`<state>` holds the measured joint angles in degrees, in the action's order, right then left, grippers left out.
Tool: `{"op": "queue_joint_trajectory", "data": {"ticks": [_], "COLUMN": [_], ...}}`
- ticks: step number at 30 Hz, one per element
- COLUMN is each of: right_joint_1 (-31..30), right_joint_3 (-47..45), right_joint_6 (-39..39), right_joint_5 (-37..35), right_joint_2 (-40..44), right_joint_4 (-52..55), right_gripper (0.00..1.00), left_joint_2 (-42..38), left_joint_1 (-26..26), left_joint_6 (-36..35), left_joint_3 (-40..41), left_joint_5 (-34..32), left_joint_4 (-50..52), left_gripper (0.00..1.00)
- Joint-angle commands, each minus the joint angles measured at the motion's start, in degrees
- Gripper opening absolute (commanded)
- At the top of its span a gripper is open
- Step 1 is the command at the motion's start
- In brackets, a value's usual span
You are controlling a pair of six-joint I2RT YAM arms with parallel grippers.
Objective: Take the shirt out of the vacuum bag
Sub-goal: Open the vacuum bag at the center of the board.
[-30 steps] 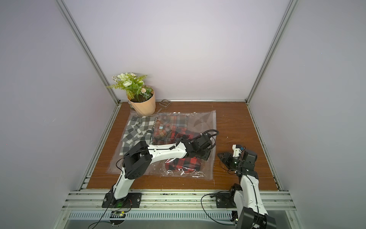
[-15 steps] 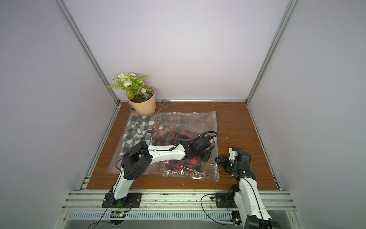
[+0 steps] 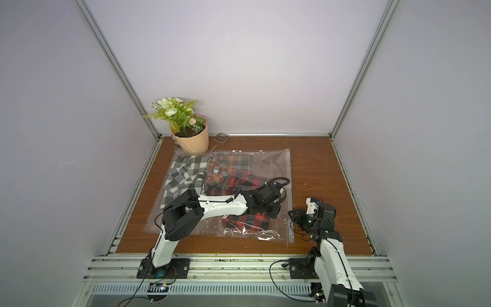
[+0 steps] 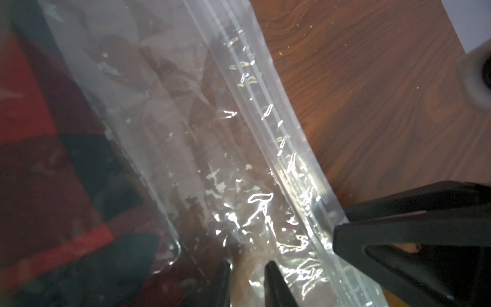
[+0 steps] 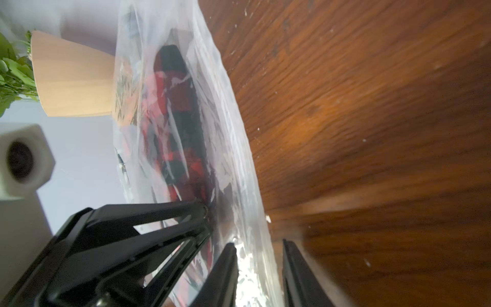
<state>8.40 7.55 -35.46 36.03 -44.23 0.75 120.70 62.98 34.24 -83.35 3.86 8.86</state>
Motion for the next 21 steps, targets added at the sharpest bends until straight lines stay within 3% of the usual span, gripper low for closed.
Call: {"op": "queue_joint_trajectory", "data": {"ticks": [1, 9, 14, 21], "right_joint_1": [-0.3, 0.2, 2.8, 5.0], "right_joint_3": [0.7, 0.6, 0.7, -0.6], "right_joint_6": [1.6, -1.1, -1.0, 1.0], "right_joint_5": [-0.7, -9.3, -8.0, 1.3], "right_joint_2": [1.1, 3.6, 4.3, -2.1], "right_joint_4": [1.4, 4.5, 4.7, -0.9], "right_gripper": [0.34, 0.40, 0.44, 0.38], "left_joint_2": [-0.3, -1.0, -2.7, -4.2], "left_joint_1": [-0.5, -2.0, -3.8, -4.6], "left_joint_6": [1.0, 1.7, 1.7, 1.7], "left_joint_3": [0.1, 3.6, 8.2, 12.7], "left_joint_5": [0.2, 1.2, 1.6, 2.5], "left_joint_4": [-0.3, -2.6, -4.3, -7.2], "left_gripper": [0.26, 0.26, 0.26, 0.26]}}
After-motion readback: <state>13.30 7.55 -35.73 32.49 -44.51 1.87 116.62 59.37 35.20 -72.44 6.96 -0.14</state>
